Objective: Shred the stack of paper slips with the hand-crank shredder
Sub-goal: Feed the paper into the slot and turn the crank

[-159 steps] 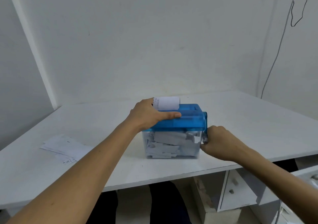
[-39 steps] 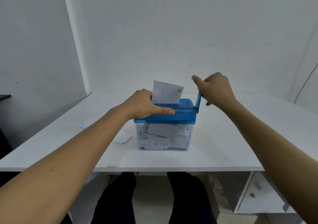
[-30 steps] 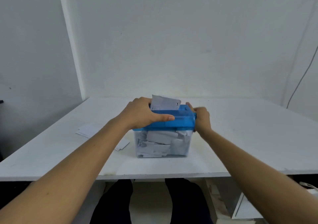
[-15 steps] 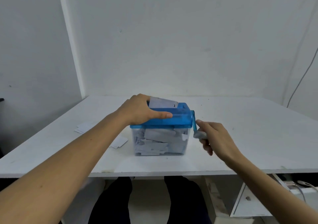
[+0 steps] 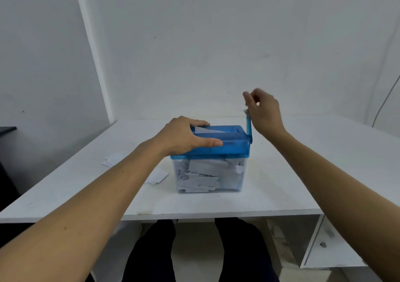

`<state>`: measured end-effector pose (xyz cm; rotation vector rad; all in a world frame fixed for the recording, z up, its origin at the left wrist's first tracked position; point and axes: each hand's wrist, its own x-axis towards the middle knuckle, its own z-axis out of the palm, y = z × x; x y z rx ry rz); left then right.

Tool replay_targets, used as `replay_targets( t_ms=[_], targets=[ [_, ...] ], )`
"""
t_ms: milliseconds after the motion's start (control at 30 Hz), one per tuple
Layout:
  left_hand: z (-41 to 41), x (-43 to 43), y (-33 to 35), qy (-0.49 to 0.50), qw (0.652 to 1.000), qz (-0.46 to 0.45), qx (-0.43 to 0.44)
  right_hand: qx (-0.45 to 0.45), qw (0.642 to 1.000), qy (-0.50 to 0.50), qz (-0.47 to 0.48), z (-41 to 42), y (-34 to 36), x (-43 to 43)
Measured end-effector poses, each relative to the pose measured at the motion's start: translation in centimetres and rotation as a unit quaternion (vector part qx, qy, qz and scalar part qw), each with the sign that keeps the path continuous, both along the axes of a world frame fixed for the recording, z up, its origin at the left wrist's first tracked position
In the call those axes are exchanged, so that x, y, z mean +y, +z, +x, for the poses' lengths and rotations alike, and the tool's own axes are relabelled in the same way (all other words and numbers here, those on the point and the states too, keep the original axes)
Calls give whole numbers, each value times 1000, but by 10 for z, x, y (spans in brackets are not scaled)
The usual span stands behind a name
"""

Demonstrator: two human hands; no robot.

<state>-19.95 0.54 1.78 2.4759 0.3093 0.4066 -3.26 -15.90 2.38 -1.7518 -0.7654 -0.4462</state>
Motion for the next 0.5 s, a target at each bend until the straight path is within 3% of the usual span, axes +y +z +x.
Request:
replay_targets(
  t_ms=[200, 333, 500],
  targets=[
    [0, -1, -2, 5, 1000, 4, -15, 108, 989, -26, -101, 23, -46, 18],
    [2, -1, -6, 21, 999, 21, -31, 127, 964, -25, -234, 8, -72, 4],
    [2, -4, -4, 30, 999, 33, -21, 240, 947, 8, -212, -27, -82, -22]
  ],
)
